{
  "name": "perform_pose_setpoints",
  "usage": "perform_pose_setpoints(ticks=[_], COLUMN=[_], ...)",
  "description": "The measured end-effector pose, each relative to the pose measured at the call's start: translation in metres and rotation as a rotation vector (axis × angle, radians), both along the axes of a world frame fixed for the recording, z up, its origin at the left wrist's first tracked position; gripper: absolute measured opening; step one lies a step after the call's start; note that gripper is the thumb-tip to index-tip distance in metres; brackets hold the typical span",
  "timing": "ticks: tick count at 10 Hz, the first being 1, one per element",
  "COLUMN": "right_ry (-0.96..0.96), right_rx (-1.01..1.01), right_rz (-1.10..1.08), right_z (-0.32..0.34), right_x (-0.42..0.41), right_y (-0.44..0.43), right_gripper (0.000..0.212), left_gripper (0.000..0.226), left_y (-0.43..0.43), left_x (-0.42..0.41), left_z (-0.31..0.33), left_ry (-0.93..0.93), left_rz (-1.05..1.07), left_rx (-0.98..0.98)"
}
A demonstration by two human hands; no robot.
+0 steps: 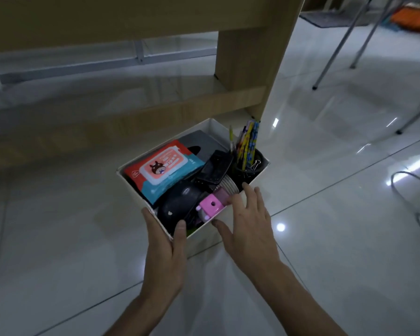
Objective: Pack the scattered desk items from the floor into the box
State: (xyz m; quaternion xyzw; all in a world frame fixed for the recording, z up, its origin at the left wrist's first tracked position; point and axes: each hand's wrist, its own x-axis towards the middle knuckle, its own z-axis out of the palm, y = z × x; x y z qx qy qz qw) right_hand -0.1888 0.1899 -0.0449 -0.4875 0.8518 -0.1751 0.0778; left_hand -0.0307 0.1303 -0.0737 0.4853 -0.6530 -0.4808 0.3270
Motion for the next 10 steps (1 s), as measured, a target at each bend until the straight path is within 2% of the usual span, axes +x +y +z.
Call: perform_pose_setpoints(ticks=[2, 3, 6, 9, 10], right_ry=[-0.229, -0.273, -0.282, -0.264, -0.271], right_rx=[-0.253, -0.273, -0.308, -0.350, -0.345], right_rz=[-0.119, -0.151, -0.125, -0.155, -0.176], right_z=[-0.009, -0.009, -0.009, -0.015, -0.012], right_x=[-0.048, -0.078, -0.156, -0.168, -0.167], right_y=[-0.013, -0.023, -0.073, -0.097, -0.096], right_gripper=[0.048, 0.045, 0.044, 0.044, 0.046], left_gripper=[0.109, 0.094, 0.106, 0.108, 0.104], left_y=[-0.050, -0.072, -0.122, -0.143, -0.136], left_x=[-0.049, -0.078, -0.159, -0.173, -0.173], left_z=[0.012, 0.011, -0.002, -0.006, 0.000], left_ry=[0.049, 0.012, 0.012, -0.006, 0.022], left_rz=[-0.327, -0.402, -0.407, -0.410, -0.341], left_rx=[-0.015, -0.083, -0.047, -0.009, 0.002])
